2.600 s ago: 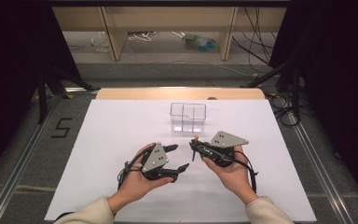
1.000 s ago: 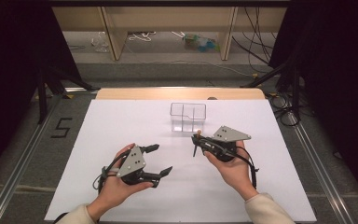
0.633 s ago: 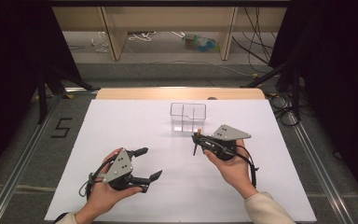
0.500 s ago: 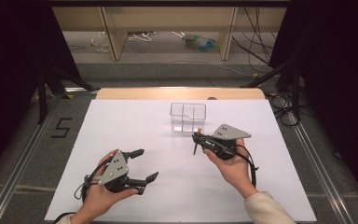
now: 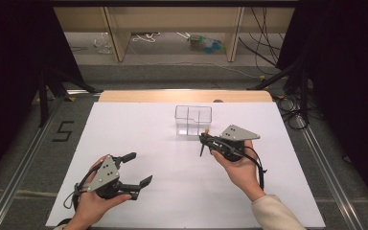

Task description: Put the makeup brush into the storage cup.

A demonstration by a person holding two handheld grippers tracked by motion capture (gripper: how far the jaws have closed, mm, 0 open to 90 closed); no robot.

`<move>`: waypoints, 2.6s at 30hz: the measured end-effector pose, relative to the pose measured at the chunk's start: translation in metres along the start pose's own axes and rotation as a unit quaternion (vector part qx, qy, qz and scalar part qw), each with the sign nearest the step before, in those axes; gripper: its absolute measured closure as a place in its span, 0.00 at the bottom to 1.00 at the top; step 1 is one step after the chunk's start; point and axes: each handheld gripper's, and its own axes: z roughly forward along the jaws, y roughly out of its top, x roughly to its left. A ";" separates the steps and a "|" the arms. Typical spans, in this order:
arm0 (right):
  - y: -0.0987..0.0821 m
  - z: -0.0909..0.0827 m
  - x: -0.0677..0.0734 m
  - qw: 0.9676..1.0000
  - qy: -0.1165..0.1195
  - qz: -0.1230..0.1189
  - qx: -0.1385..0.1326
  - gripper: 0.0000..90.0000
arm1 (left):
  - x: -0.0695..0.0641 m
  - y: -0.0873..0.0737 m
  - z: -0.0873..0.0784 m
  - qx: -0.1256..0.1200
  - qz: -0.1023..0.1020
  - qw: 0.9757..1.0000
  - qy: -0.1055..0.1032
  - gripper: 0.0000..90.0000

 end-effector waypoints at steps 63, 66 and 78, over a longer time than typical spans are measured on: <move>0.014 0.014 -0.018 1.000 -0.018 0.006 -0.019 0.93 | 0.004 -0.003 -0.011 -0.011 -0.001 1.000 -0.007 0.15; 0.014 0.016 -0.018 1.000 -0.019 0.005 -0.020 0.93 | 0.004 -0.003 -0.011 -0.010 0.000 1.000 -0.006 0.15; 0.017 0.019 -0.021 0.999 -0.022 0.008 -0.025 0.93 | 0.003 -0.003 -0.010 -0.010 0.001 1.000 -0.008 0.15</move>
